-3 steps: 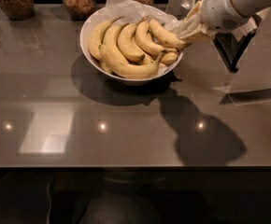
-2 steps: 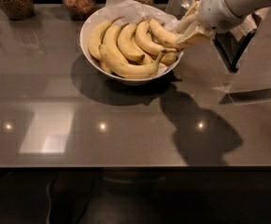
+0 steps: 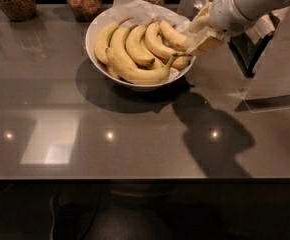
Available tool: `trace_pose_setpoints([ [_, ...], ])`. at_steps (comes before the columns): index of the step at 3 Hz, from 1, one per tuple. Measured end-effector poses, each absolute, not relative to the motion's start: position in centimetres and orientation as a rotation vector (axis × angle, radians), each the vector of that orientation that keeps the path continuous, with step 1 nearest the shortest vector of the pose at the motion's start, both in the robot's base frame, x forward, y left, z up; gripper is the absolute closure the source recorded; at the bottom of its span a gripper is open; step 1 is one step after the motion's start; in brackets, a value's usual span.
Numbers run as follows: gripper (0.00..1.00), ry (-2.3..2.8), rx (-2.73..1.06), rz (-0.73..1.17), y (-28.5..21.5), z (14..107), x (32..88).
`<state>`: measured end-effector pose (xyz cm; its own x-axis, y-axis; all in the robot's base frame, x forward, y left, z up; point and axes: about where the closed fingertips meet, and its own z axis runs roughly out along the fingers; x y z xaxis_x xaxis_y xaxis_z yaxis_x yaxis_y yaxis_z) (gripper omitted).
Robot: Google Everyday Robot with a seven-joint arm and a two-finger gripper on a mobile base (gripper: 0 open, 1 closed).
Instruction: Pick banana from white bowl
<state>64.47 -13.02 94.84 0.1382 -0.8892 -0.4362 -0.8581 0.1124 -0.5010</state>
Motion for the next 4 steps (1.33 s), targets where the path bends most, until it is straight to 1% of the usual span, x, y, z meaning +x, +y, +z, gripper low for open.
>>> trace_pose_setpoints([
  [1,0.53,1.72,-1.722,-0.07,-13.6,94.3,65.0],
  [3,0.53,1.779,-1.718,-0.107,-14.9,93.4,66.2],
  [4,0.72,1.793,-1.717,-0.115,-15.1,93.3,66.5],
])
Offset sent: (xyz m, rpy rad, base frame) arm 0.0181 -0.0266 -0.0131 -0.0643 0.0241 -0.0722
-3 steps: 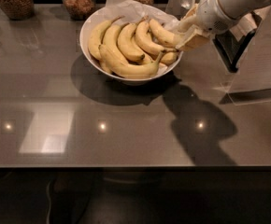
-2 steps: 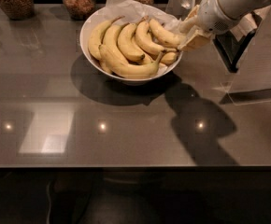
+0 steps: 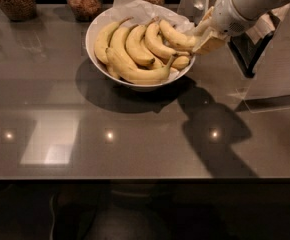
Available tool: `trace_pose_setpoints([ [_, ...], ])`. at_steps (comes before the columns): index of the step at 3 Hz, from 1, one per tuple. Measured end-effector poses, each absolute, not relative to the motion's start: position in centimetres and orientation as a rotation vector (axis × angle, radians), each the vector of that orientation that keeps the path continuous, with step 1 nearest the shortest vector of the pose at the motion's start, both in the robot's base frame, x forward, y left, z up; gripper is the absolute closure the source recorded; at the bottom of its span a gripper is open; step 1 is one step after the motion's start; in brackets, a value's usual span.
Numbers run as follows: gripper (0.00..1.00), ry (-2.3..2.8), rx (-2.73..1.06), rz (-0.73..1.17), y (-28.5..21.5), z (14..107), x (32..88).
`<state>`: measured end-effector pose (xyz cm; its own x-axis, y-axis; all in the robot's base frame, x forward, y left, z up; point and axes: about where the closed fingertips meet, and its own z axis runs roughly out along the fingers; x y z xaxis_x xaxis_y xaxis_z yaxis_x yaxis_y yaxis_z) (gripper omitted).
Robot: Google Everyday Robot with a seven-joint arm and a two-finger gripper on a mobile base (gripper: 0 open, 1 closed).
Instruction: Pick banana from white bowl
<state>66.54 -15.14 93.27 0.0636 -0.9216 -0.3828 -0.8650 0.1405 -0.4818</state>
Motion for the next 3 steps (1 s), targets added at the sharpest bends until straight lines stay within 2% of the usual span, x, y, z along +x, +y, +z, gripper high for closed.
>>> trace_pose_setpoints([
  [1,0.95,1.792,-1.717,-0.115,-15.1,93.3,66.5],
  [2,1.0,1.781,-1.69,-0.106,-15.0,94.8,65.6],
  [3,1.0,1.76,-1.672,-0.096,-15.1,96.9,64.4],
])
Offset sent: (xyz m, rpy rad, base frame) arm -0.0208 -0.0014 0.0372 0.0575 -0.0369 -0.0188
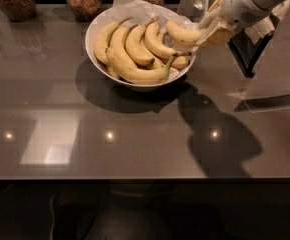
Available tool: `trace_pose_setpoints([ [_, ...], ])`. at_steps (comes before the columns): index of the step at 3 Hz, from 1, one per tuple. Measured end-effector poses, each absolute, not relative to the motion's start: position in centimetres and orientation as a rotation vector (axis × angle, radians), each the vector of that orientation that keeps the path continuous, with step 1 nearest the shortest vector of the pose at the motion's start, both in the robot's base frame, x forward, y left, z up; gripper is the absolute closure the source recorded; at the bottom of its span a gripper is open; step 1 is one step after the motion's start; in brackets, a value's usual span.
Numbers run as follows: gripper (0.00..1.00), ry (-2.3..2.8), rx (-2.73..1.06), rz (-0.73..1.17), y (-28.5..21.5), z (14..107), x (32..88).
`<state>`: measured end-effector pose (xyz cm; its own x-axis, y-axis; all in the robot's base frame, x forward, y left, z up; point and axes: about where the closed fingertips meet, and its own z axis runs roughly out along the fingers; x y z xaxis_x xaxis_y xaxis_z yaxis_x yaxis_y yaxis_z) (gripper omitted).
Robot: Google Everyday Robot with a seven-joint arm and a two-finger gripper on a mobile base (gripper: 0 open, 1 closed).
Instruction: Pick banana from white bowl
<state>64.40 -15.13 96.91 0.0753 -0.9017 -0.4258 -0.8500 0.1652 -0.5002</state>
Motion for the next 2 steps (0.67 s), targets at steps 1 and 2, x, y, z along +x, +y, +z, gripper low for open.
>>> trace_pose_setpoints([
  [1,1.0,1.727,-1.659,-0.076,-15.4,99.0,62.7],
  [2,1.0,1.651,-1.672,-0.01,-15.8,100.7,60.0],
])
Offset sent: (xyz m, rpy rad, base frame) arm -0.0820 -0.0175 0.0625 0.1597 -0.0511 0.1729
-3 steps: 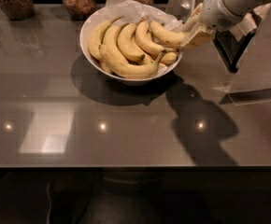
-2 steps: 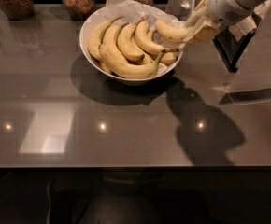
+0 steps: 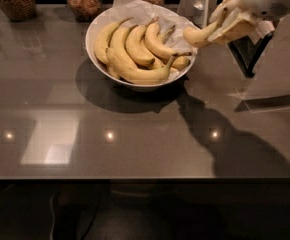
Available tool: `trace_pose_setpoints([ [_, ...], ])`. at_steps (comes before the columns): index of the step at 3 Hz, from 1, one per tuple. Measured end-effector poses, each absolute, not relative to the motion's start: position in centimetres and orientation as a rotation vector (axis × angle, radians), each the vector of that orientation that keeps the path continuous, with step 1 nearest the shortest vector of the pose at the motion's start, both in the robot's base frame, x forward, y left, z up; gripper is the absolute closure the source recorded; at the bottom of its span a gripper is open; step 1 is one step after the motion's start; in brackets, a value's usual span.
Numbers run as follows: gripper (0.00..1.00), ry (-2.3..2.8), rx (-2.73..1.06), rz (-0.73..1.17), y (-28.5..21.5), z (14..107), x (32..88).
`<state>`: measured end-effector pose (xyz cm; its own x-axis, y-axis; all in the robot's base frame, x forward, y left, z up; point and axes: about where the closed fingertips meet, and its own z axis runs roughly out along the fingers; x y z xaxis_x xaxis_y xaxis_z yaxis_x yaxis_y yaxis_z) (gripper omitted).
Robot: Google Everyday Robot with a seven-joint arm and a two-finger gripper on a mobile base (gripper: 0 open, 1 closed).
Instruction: Pick banana from white bowl
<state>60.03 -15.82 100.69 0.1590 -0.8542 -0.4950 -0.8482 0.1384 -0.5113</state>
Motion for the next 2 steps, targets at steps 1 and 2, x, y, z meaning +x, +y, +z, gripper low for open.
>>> trace_pose_setpoints([
  [1,1.0,1.541,-1.751,0.056,-15.7,102.0,54.9],
  [2,1.0,1.43,-1.811,0.114,-15.4,103.6,49.8],
])
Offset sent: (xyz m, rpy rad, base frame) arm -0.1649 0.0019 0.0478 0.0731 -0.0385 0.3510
